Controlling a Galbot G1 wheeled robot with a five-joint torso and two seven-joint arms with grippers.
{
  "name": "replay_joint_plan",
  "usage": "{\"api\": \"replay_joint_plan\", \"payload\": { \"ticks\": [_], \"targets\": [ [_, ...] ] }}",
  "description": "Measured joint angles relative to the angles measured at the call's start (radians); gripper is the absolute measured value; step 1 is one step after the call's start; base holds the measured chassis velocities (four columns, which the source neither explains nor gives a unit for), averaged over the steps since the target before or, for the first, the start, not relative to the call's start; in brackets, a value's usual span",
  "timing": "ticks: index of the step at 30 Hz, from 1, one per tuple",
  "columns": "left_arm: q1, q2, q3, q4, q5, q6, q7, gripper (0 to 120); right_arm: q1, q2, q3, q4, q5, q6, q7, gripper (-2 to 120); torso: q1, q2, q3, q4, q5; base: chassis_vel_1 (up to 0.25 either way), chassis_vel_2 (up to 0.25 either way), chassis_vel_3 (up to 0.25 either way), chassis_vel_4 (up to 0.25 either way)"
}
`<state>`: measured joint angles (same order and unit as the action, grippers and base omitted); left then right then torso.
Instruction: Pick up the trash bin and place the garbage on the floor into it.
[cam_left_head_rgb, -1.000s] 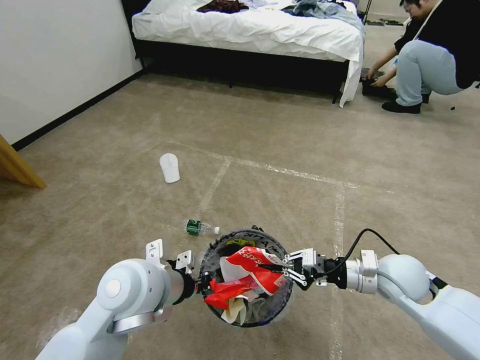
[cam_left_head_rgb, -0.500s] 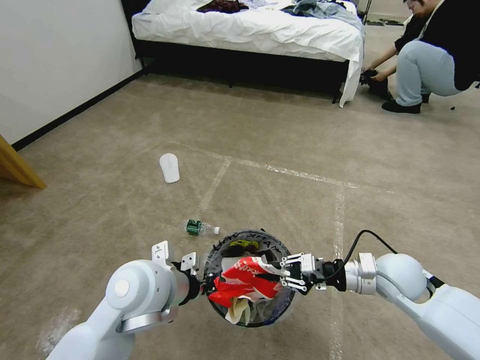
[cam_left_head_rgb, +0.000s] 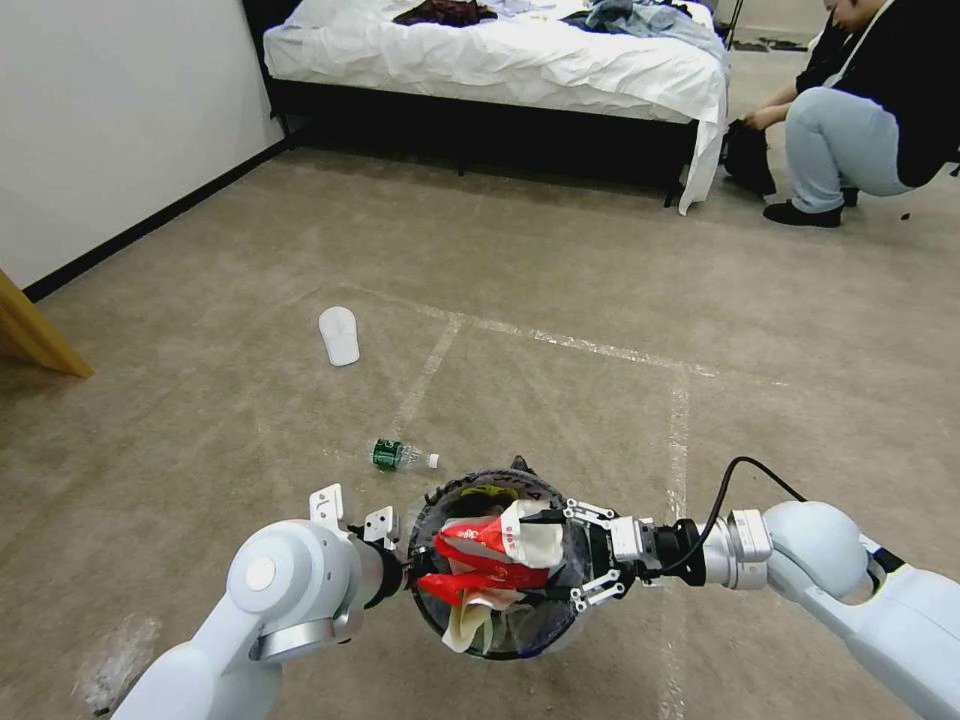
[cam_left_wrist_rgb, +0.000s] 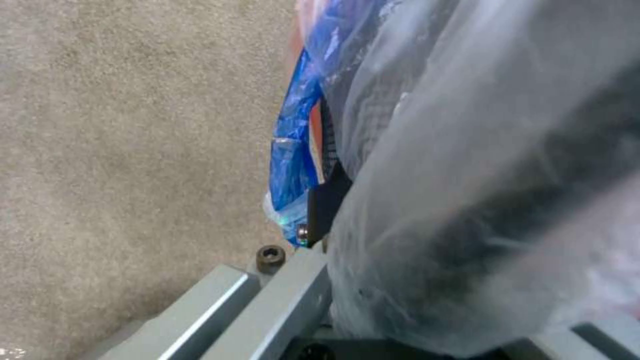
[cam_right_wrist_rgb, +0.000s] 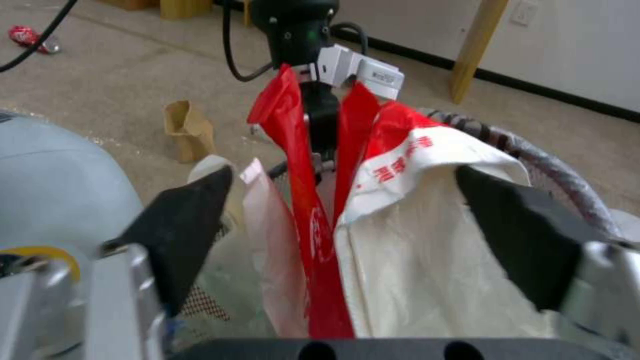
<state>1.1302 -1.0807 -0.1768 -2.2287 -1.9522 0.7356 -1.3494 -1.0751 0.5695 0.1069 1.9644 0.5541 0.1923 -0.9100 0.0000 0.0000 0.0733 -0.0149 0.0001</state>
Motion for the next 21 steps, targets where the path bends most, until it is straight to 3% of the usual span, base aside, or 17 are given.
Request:
{"api": "replay_joint_plan", "payload": {
  "ticks": [4,21],
  "targets": [
    [0.005,-0.001,-0.001,0.003,0.010,0.000,0.002,0,0.000,0.000,0.002,0.004,0.001,0.002,0.000,99,0.000,0.000,0.000,0.0000,0.0000,0.000,0.000,0.000,0.000],
    [0.006,-0.020,0.004,0.030,0.036,0.000,0.010,0,0.004,-0.001,0.002,0.024,0.006,0.007,-0.014,100,0.000,0.000,0.000,0.0000,0.0000,0.000,0.000,0.000,0.000]
  ]
}}
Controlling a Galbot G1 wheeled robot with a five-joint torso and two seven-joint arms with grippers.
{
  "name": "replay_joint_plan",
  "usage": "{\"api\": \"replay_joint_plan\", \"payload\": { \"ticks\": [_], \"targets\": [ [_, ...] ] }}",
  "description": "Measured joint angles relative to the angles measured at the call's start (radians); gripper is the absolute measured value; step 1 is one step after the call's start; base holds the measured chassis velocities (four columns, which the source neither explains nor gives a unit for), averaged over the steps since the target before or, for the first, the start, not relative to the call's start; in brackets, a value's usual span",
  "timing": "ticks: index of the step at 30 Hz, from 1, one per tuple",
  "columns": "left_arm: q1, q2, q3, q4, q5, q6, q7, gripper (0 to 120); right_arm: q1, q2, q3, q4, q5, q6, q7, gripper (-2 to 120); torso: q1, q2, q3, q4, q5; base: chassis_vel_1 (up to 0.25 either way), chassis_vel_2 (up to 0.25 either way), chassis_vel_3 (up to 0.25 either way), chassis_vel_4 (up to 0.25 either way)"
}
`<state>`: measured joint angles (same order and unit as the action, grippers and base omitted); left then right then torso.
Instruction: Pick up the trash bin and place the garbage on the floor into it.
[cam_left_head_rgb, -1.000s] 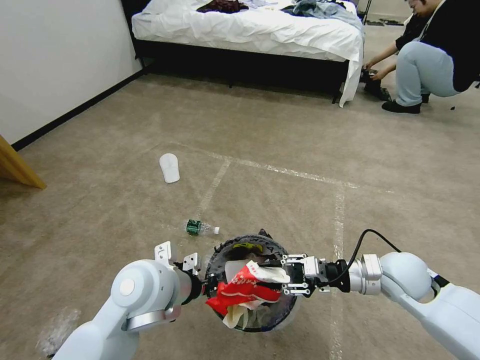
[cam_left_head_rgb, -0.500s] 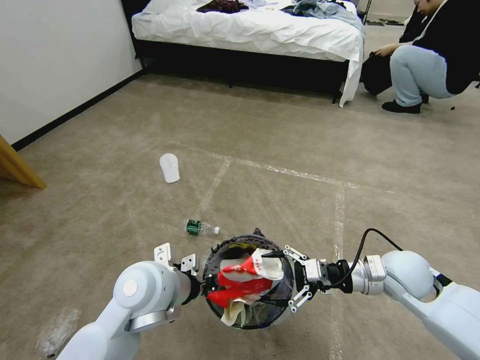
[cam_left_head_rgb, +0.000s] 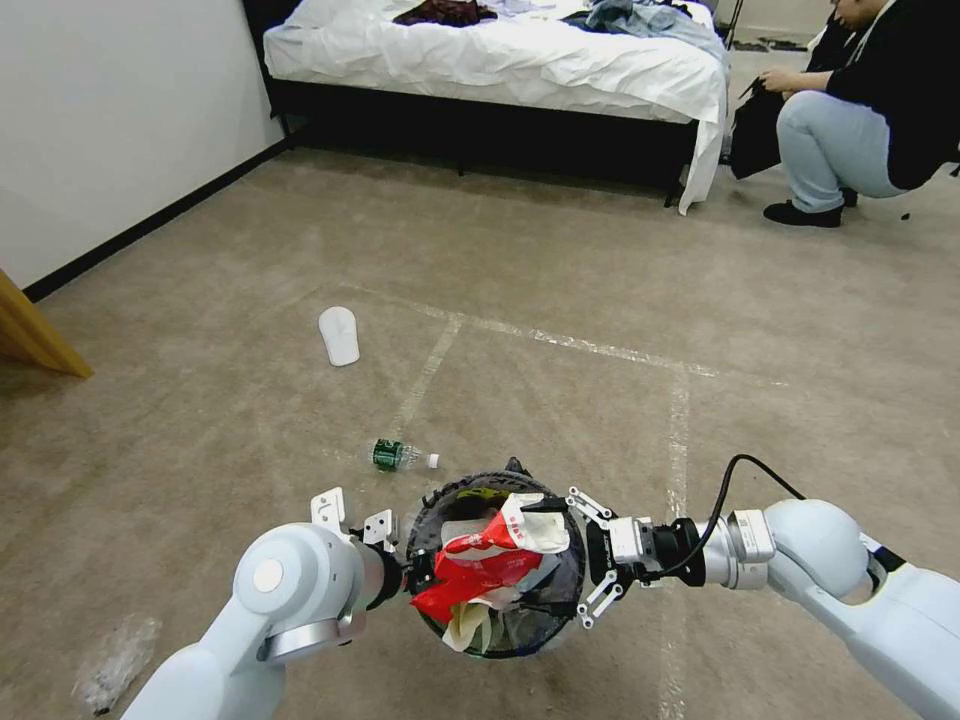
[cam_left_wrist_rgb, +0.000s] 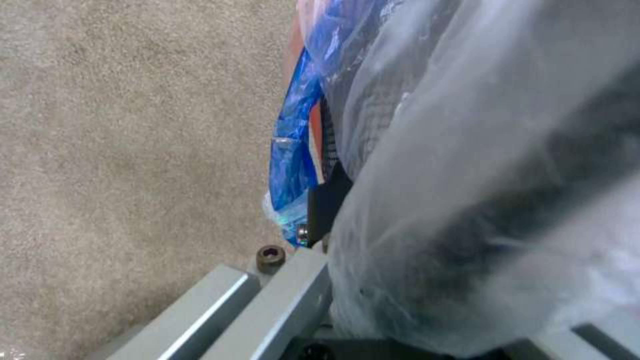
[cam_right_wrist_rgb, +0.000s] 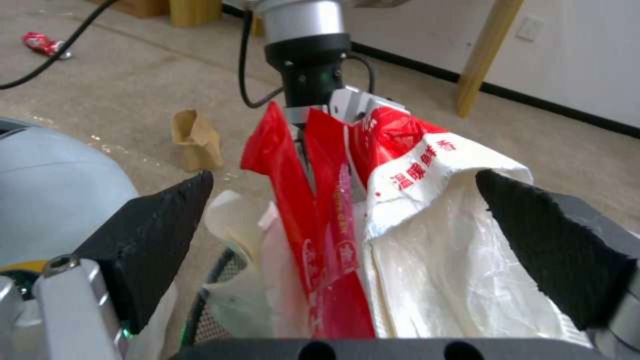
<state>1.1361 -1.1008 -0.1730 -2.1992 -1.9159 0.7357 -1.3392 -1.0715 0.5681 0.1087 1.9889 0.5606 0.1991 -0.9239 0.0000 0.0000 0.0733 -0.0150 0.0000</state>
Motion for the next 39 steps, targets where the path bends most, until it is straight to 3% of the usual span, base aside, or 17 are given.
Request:
{"api": "replay_joint_plan", "payload": {
  "ticks": [13,33,39],
  "targets": [
    [0.001,-0.014,0.001,0.011,0.014,0.000,0.003,0,0.006,-0.001,-0.005,-0.014,-0.015,0.015,-0.089,100,0.000,0.000,0.000,0.0000,0.0000,0.000,0.000,0.000,0.000],
    [0.016,-0.028,0.009,0.015,0.050,0.000,0.019,0,0.049,0.005,0.017,-0.044,-0.267,-0.002,-0.134,100,0.000,0.000,0.000,0.0000,0.0000,0.000,0.000,0.000,0.000],
    [0.017,-0.030,0.010,0.016,0.055,0.000,0.022,0,0.060,0.012,0.012,-0.047,-0.287,-0.010,-0.124,100,0.000,0.000,0.000,0.0000,0.0000,0.000,0.000,0.000,0.000]
  ]
}}
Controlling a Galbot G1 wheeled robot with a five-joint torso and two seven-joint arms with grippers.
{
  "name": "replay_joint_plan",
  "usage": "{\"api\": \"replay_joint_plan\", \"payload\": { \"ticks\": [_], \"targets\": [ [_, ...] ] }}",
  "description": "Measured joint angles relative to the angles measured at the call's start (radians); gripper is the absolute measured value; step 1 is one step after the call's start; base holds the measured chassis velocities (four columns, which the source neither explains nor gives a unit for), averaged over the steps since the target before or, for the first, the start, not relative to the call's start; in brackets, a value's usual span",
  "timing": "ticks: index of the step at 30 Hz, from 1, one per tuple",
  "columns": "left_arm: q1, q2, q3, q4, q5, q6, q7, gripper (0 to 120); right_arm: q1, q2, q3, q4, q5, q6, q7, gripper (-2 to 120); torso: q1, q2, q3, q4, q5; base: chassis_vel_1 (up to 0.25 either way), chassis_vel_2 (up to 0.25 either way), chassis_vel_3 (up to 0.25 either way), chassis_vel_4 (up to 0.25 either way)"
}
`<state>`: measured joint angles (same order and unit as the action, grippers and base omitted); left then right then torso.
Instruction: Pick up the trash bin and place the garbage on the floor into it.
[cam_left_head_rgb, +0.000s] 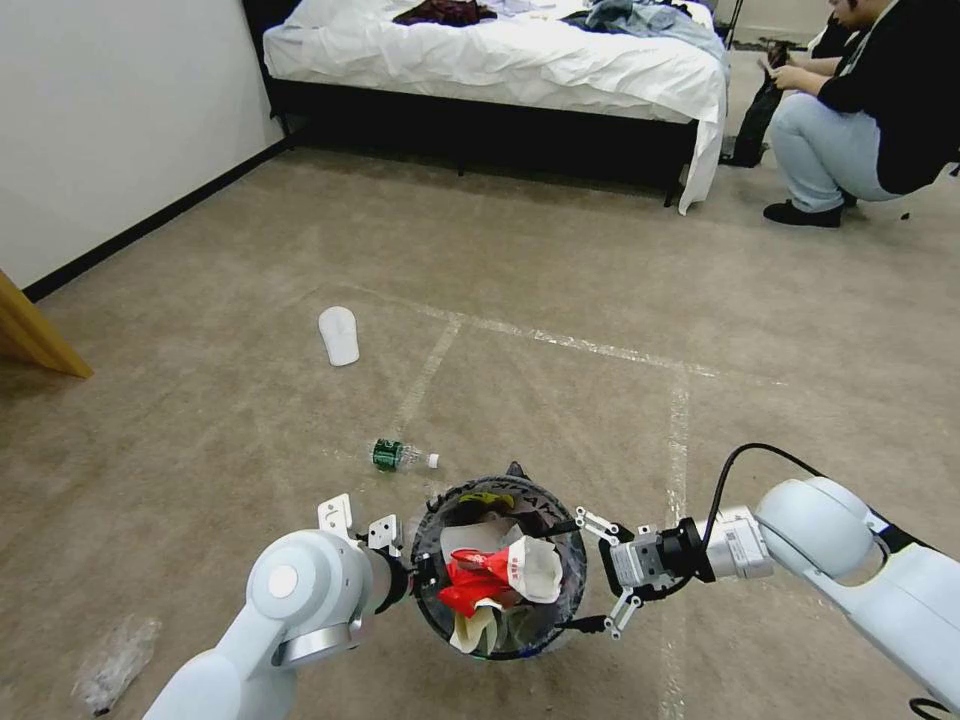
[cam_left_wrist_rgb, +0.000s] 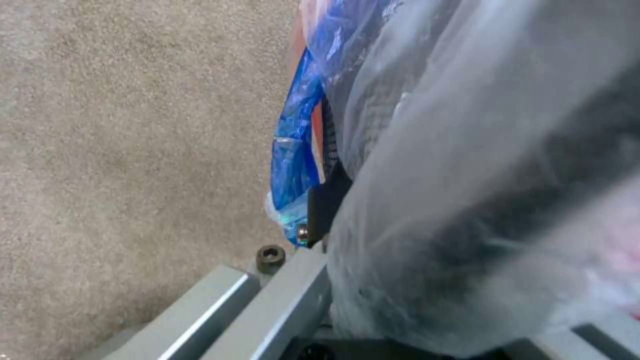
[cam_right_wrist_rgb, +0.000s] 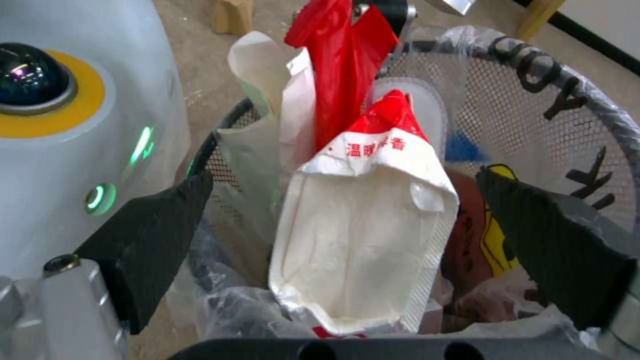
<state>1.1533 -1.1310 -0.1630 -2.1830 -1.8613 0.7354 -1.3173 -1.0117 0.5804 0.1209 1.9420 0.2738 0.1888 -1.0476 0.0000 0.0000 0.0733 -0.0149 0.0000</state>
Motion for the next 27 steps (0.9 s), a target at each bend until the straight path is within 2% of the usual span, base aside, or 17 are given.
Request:
{"api": "replay_joint_plan", "payload": {
  "ticks": [16,25,26,27],
  "targets": [
    [-0.006,-0.002,-0.003,0.015,0.013,0.000,0.011,0,-0.005,-0.007,0.007,-0.005,0.057,-0.023,-0.005,100,0.000,0.000,0.000,-0.0001,0.0000,0.000,0.000,0.000,0.000],
    [0.000,0.003,-0.014,0.022,0.028,0.000,0.020,0,-0.003,-0.008,0.034,-0.004,0.116,-0.018,0.025,100,0.000,0.000,0.000,0.0000,0.0000,0.000,0.000,0.000,0.000],
    [0.002,0.004,-0.025,0.029,0.039,0.000,0.024,0,0.001,-0.014,0.043,0.006,0.168,-0.014,0.058,100,0.000,0.000,0.000,0.0000,-0.0001,0.000,0.000,0.000,0.000],
    [0.002,0.004,-0.025,0.029,0.039,0.000,0.024,0,0.001,-0.014,0.043,0.006,0.168,-0.014,0.058,100,0.000,0.000,0.000,0.0000,-0.0001,0.000,0.000,0.000,0.000]
  ]
}}
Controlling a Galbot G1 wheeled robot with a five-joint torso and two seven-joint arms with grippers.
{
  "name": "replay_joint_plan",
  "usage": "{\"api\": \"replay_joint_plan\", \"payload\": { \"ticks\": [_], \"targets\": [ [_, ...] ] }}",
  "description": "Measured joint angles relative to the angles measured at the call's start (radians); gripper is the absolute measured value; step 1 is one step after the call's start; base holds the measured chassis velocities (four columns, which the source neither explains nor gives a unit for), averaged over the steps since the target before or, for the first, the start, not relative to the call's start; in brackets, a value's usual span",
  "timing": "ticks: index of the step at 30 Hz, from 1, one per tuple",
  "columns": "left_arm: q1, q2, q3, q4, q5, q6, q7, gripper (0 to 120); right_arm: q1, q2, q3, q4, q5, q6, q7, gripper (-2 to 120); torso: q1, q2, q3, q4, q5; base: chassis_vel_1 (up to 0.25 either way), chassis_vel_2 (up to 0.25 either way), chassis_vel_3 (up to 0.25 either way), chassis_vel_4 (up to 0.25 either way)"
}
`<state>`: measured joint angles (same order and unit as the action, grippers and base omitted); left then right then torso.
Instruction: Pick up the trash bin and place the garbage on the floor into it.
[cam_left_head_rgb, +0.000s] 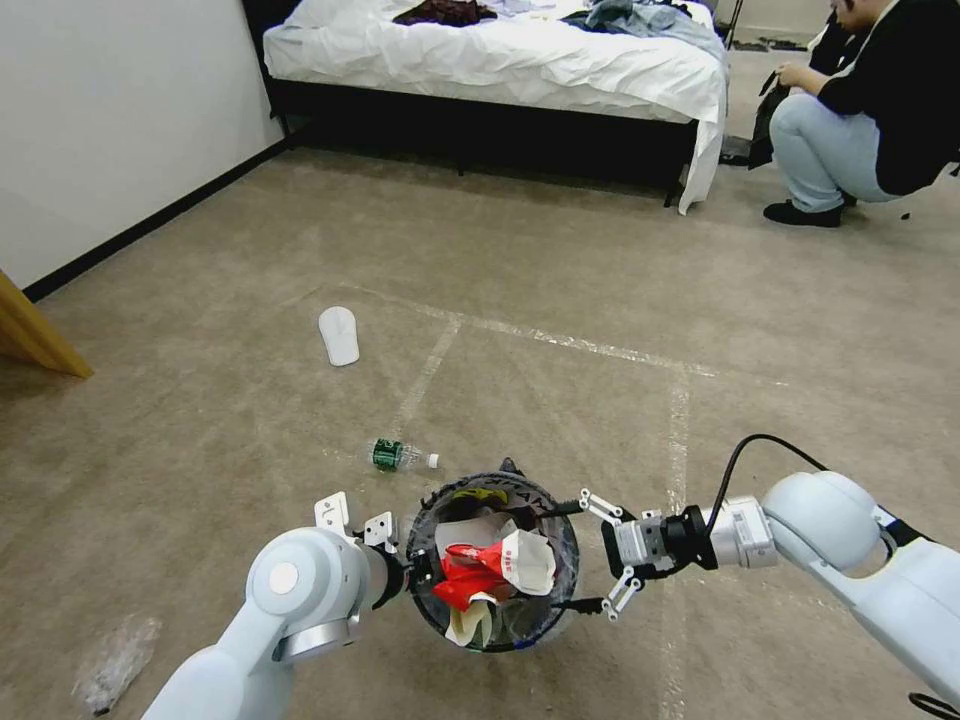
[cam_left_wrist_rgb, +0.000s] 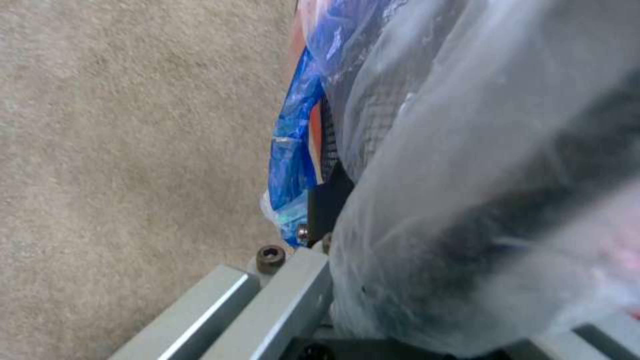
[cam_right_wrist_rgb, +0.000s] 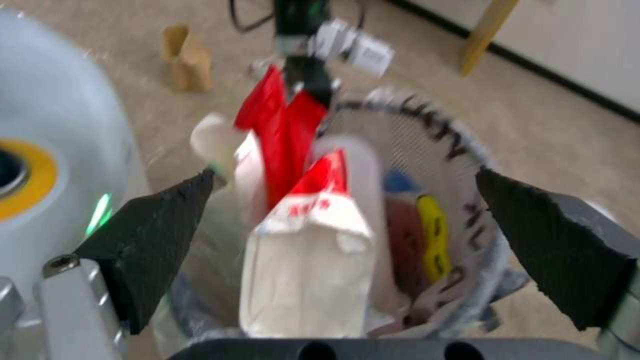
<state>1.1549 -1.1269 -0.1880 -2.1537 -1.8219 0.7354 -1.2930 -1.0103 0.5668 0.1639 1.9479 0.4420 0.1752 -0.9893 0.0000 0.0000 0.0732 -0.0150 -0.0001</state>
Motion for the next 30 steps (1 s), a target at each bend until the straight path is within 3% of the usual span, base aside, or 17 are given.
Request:
{"api": "replay_joint_plan", "payload": {
  "ticks": [20,30],
  "targets": [
    [0.013,0.005,-0.074,0.029,0.078,0.000,0.027,0,-0.025,0.016,0.090,-0.024,0.139,0.023,0.146,100,0.000,0.000,0.000,0.0000,0.0001,0.000,0.000,0.000,0.000],
    [0.072,0.016,-0.138,-0.002,0.108,0.000,0.030,0,-0.023,0.066,0.090,-0.068,0.214,0.017,0.209,100,0.000,0.000,0.000,-0.0001,0.0000,0.000,0.000,0.000,0.000]
  ]
}}
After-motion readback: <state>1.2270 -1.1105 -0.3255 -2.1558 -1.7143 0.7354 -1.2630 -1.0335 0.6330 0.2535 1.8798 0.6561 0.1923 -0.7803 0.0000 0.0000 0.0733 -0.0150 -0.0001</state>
